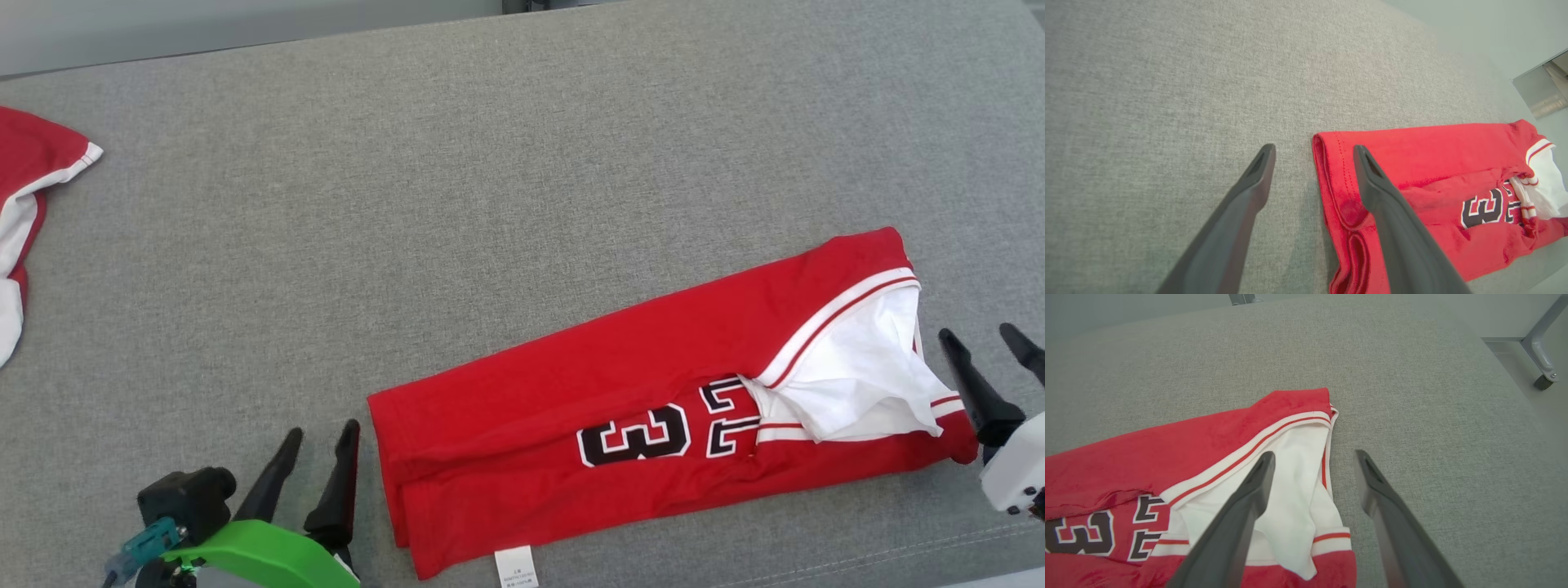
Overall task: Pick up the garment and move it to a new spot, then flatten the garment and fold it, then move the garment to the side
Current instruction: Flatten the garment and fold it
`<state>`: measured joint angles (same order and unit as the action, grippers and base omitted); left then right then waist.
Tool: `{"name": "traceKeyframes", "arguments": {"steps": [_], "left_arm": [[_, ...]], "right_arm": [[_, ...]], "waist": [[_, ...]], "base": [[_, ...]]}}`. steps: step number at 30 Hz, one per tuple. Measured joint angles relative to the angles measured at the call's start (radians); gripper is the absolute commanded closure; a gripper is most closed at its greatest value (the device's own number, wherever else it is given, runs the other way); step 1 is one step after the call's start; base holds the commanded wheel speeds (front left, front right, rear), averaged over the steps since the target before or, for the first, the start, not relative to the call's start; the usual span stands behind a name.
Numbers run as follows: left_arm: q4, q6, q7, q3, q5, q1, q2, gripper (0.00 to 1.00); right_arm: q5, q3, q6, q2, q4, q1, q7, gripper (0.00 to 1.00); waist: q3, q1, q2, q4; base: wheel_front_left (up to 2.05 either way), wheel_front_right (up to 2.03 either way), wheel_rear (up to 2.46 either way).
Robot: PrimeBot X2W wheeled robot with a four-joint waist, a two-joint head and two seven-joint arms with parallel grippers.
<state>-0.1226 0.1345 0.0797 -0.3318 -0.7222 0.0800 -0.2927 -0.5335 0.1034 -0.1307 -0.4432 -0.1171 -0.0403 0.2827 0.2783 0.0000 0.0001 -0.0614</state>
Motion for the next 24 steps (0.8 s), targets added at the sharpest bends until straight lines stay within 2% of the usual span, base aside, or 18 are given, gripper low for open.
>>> {"name": "traceKeyframes", "arguments": {"steps": [4,6,9,10,18,21,23,24], "left_arm": [[0.029,0.017,-0.136,0.011,0.088,0.008,0.002,0.0],[0.05,0.025,-0.212,0.005,0.157,0.002,-0.001,0.0],[0.09,0.025,-0.289,-0.017,0.204,-0.013,0.025,0.0],[0.104,0.025,-0.304,-0.029,0.235,-0.019,0.029,0.0],[0.189,-0.004,-0.338,-0.023,0.28,-0.041,0.1,0.0],[0.187,-0.022,-0.341,-0.002,0.297,-0.052,0.126,0.0],[0.187,-0.035,-0.342,0.013,0.307,-0.053,0.139,0.0],[0.187,-0.038,-0.342,0.024,0.312,-0.053,0.147,0.0]], "right_arm": [[0.007,0.052,0.0,0.0,-0.01,0.007,0.027,0.0],[0.014,0.039,0.0,0.001,0.01,0.024,0.062,0.0],[0.018,-0.003,0.0,0.003,0.058,0.057,0.109,0.0],[0.019,-0.015,0.0,0.002,0.081,0.067,0.12,0.0],[0.034,-0.05,0.0,0.002,0.258,0.147,0.138,0.0],[-0.014,-0.081,0.001,0.004,0.295,0.162,0.15,0.0],[-0.074,-0.108,0.005,-0.013,0.294,0.166,0.157,0.98],[-0.105,-0.116,0.005,-0.021,0.292,0.167,0.157,1.0]], "waist": [[0.001,0.0,0.0,-0.001],[0.006,0.0,0.0,0.0],[0.015,0.0,0.0,0.007],[0.019,0.0,0.0,0.01],[0.054,0.0,0.0,0.044],[0.065,0.0,0.0,0.062],[0.071,0.0,0.0,0.075],[0.073,0.0,0.0,0.079]], "base": [[0.0,0.0,0.0],[0.0,0.0,0.0],[0.0,0.0,0.0],[0.0,0.0,0.0],[0.0,0.0,0.0],[0.0,0.0,0.0],[0.0,0.0,0.0],[0.0,0.0,0.0]]}}
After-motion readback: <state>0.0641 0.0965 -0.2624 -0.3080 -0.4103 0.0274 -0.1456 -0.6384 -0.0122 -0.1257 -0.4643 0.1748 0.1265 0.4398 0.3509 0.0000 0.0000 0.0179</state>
